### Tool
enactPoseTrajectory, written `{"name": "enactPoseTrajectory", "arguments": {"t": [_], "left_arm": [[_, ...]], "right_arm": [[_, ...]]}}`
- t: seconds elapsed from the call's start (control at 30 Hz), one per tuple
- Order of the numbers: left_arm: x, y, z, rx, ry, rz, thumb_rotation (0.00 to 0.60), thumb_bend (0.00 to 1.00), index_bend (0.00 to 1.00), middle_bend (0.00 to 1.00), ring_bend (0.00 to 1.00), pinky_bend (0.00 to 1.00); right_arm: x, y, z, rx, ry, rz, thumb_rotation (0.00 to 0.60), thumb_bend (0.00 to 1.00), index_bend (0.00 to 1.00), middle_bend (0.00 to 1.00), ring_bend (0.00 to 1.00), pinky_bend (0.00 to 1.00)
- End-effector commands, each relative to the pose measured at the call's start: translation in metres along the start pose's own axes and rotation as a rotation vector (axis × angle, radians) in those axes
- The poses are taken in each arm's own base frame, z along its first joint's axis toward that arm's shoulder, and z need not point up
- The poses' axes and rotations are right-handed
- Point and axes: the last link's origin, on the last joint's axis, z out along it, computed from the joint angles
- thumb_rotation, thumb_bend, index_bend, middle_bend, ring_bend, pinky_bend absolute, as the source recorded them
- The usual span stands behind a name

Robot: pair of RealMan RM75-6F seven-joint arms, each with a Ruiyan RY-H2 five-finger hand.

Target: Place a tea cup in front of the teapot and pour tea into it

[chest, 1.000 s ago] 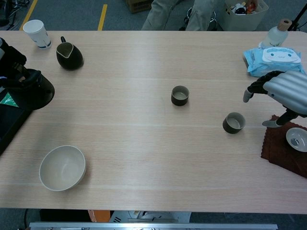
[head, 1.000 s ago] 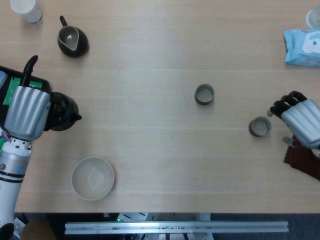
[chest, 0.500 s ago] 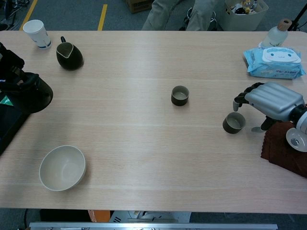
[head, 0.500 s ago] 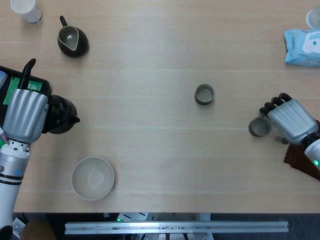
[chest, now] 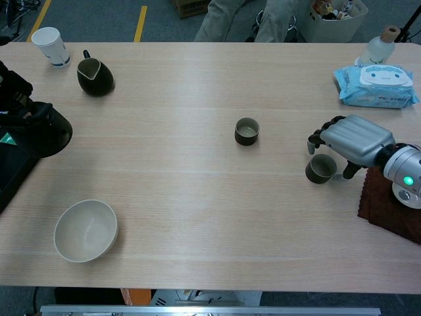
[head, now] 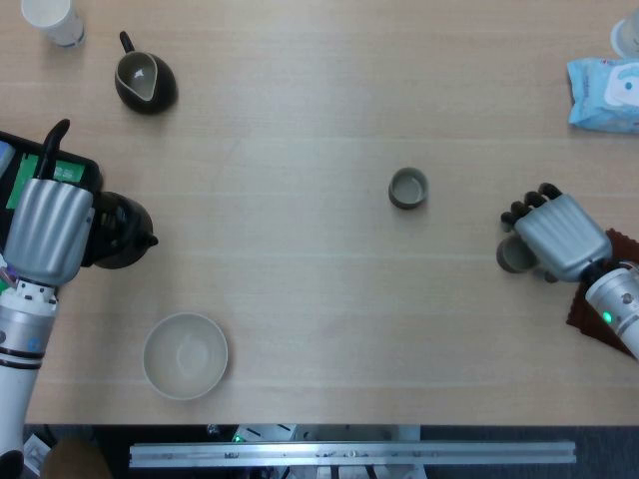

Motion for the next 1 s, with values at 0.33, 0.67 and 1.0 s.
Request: {"name": "enactPoseTrajectory", "arguments": {"t": [0.33,0.67,1.0], "left_arm": [[0.0,-0.001,-0.001,0.004,0.0,-0.003,0.525,0.33,0.99,1.0,0.85,0.06],[0.0,-0.003,-0.002,0.01,-0.001,-0.004,0.52,0.33,0.99,1.0,0.85,0.06],[0.002,-0.002,-0.002,0.005,0.002,-0.004,0.525,0.33,0.99,1.0,0.85,0.06]], "right_arm": [[-0.005,-0.006,0.005,0.006,-0.026,-0.02,0.6,0.12,0.37,0.35,0.26,0.22],[-0.002,-0.011,0.008,0.004,-0.017,-0.031,0.6,0.23,0.4,0.39,0.33,0.27],[0.024,-0.032,0.016,0.062,0.029,0.006,0.6,0.25,0.41,0.4,0.35,0.29]]}}
